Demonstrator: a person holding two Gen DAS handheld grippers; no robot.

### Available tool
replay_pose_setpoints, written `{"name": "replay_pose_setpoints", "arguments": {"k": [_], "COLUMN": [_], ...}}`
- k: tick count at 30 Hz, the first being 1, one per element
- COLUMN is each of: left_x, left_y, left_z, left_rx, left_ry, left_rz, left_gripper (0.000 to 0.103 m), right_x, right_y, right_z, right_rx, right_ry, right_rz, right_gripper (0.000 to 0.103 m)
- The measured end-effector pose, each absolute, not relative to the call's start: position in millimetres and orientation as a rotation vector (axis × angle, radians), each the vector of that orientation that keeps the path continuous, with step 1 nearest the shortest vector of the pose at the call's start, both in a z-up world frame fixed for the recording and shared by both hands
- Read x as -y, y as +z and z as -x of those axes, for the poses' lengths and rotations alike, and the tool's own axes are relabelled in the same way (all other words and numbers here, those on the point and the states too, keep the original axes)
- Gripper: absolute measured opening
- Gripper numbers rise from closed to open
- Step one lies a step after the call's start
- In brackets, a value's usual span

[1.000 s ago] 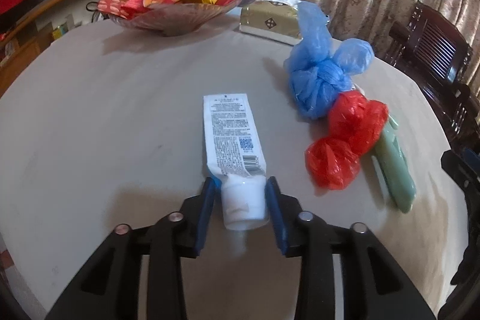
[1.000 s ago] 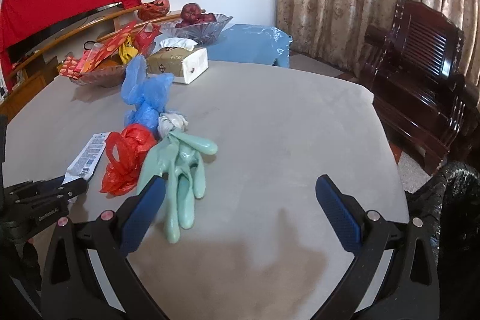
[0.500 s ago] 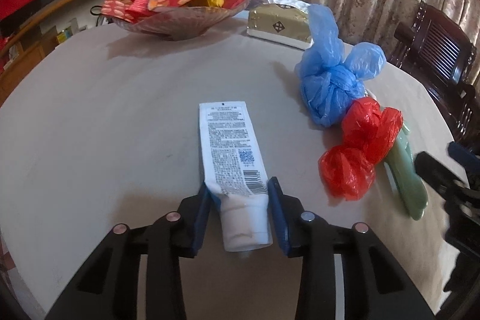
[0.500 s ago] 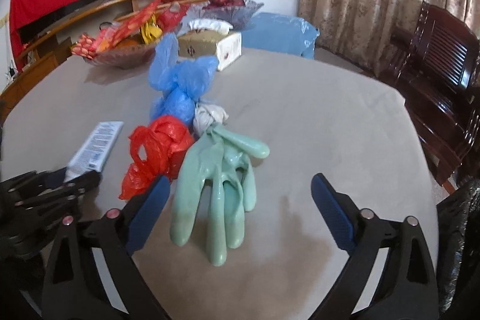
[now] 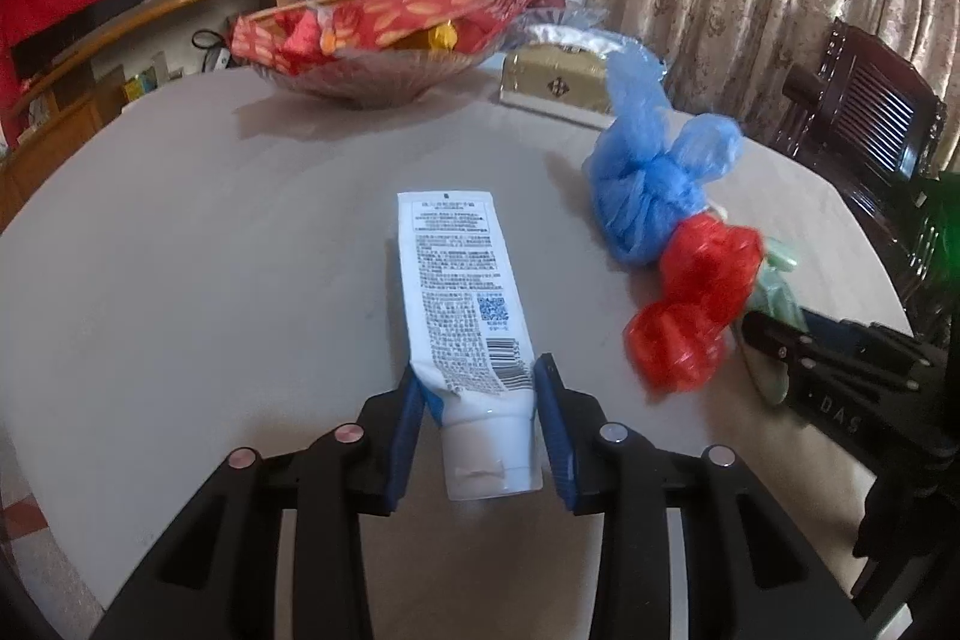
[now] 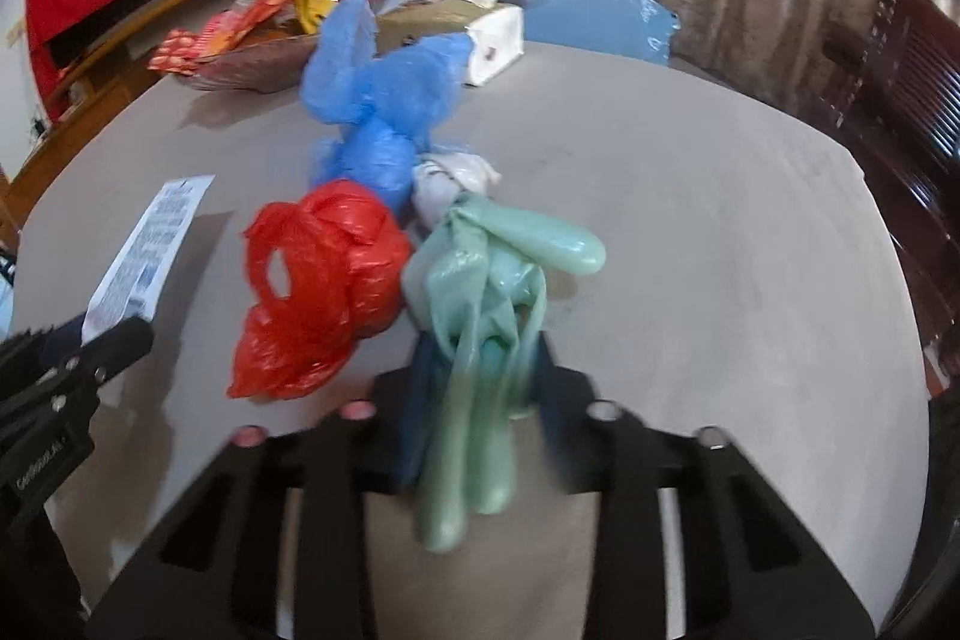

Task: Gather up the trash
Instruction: 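Grasp the white tube with the left gripper while the right grasps the green glove, then lift the tube and glove and carry them over the black bin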

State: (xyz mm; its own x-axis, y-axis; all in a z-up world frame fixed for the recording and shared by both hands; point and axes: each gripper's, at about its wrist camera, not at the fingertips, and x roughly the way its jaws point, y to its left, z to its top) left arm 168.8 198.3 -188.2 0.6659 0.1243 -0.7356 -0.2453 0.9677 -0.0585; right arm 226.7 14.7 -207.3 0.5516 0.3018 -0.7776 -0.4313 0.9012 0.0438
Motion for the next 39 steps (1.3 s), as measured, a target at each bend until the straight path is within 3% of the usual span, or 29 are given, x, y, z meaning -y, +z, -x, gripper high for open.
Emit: {"name": "replay_pose_setpoints", "arguments": {"k": [5, 39], "left_x": [-193.9, -112.8], "left_y": [-178.9, -77.1], "left_z": [-169.8, -139.5], "left_rx": [-0.791, -0.617], "left_ry": [0.208, 0.036], "left_rz": [0.145, 0.107], "left_gripper": [0.036, 0.036], "right_x": [-9.5, 85.5], "right_y": [-193.1, -58.8], "right_z": [-216.0, -132.3], "right_rx": [-0.854, -0.619], "right_ry": [0.44, 0.414], "right_rz": [0.139, 0.028], "right_gripper": [0.019, 0.019]}}
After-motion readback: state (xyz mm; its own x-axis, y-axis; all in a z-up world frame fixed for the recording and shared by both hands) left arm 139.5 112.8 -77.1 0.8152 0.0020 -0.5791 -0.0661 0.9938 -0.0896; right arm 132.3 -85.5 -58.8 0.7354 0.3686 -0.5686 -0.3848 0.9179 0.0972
